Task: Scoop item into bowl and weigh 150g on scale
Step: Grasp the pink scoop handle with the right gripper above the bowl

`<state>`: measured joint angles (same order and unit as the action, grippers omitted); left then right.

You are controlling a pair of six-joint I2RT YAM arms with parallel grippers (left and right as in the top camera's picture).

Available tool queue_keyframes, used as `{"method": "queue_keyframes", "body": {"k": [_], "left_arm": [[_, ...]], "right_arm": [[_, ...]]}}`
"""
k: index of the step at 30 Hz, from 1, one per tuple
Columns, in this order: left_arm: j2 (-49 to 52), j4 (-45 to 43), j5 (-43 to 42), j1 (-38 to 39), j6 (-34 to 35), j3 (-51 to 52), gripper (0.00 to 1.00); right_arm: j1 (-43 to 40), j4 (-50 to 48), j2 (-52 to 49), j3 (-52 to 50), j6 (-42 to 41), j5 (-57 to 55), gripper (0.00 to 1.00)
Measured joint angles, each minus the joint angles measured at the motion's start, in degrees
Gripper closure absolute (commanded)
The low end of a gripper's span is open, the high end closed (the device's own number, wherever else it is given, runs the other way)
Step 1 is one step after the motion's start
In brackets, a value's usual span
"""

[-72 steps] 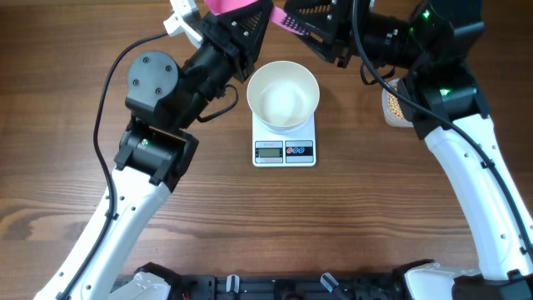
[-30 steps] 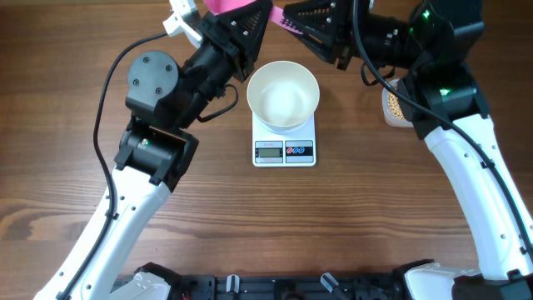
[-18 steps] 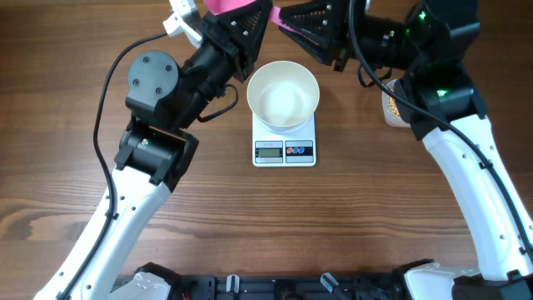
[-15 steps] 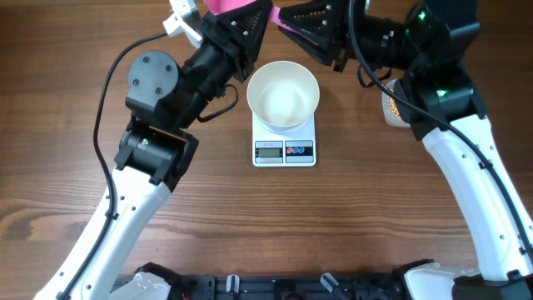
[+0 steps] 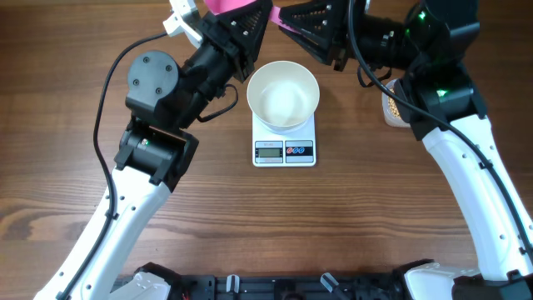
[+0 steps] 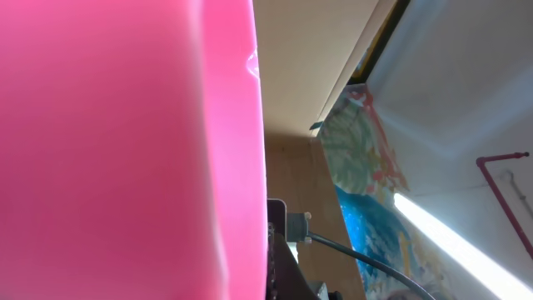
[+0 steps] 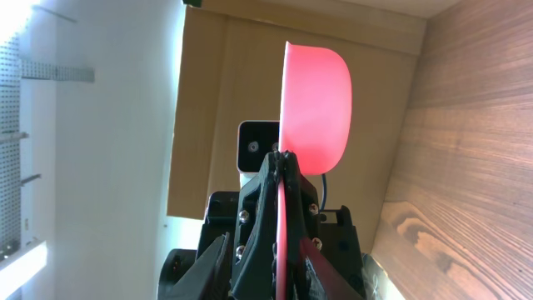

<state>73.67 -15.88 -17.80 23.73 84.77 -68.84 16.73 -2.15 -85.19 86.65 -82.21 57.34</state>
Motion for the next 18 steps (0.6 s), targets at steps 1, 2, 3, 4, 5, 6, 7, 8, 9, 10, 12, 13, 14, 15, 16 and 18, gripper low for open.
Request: {"method": "queue_keyframes", "body": {"k": [1, 2, 3, 4, 5, 6, 7, 8, 9, 10, 12, 13, 14, 15, 16, 18], "left_arm": [[0.0, 0.0, 0.0, 0.0, 0.0, 0.0, 0.96], [0.0, 0.0, 0.0, 0.0, 0.0, 0.0, 0.96], [0.0, 0.0, 0.0, 0.0, 0.0, 0.0, 0.96], [0.0, 0.0, 0.02, 0.0, 0.0, 0.0, 0.96], [0.0, 0.0, 0.02, 0.0, 0.0, 0.0, 0.96], [0.0, 0.0, 0.0, 0.0, 0.0, 0.0, 0.96], [0.0, 0.0, 0.0, 0.0, 0.0, 0.0, 0.96], [0.0, 0.0, 0.02, 0.0, 0.0, 0.0, 0.96], [0.0, 0.0, 0.0, 0.0, 0.0, 0.0, 0.96], [0.0, 0.0, 0.0, 0.0, 0.0, 0.0, 0.96], [0.0, 0.0, 0.0, 0.0, 0.0, 0.0, 0.96], [0.0, 0.0, 0.0, 0.0, 0.0, 0.0, 0.96], [0.0, 0.0, 0.0, 0.0, 0.0, 0.0, 0.96], [0.0, 0.0, 0.0, 0.0, 0.0, 0.0, 0.96], [0.0, 0.0, 0.0, 0.0, 0.0, 0.0, 0.96], [0.0, 0.0, 0.0, 0.0, 0.0, 0.0, 0.96]], "right_arm": [[0.0, 0.0, 0.0, 0.0, 0.0, 0.0, 0.75], [0.0, 0.0, 0.0, 0.0, 0.0, 0.0, 0.75], [0.0, 0.0, 0.0, 0.0, 0.0, 0.0, 0.76], [0.0, 0.0, 0.0, 0.0, -0.02, 0.0, 0.77], [0.0, 0.0, 0.0, 0.0, -0.04, 0.0, 0.77], [0.0, 0.0, 0.0, 0.0, -0.04, 0.0, 0.77], [0.0, 0.0, 0.0, 0.0, -0.04, 0.0, 0.78], [0.0, 0.0, 0.0, 0.0, -0.07, 0.0, 0.77], [0.0, 0.0, 0.0, 0.0, -0.04, 0.0, 0.78], [0.0, 0.0, 0.0, 0.0, -0.07, 0.0, 0.78], [0.0, 0.0, 0.0, 0.0, -0.04, 0.0, 0.78], [0.0, 0.0, 0.0, 0.0, -0.04, 0.0, 0.79], [0.0, 0.0, 0.0, 0.0, -0.07, 0.0, 0.8], [0.0, 0.0, 0.0, 0.0, -0.07, 0.0, 0.81], [0.0, 0.0, 0.0, 0.0, -0.07, 0.0, 0.82], [0.0, 0.02, 0.0, 0.0, -0.07, 0.0, 0.84]]}}
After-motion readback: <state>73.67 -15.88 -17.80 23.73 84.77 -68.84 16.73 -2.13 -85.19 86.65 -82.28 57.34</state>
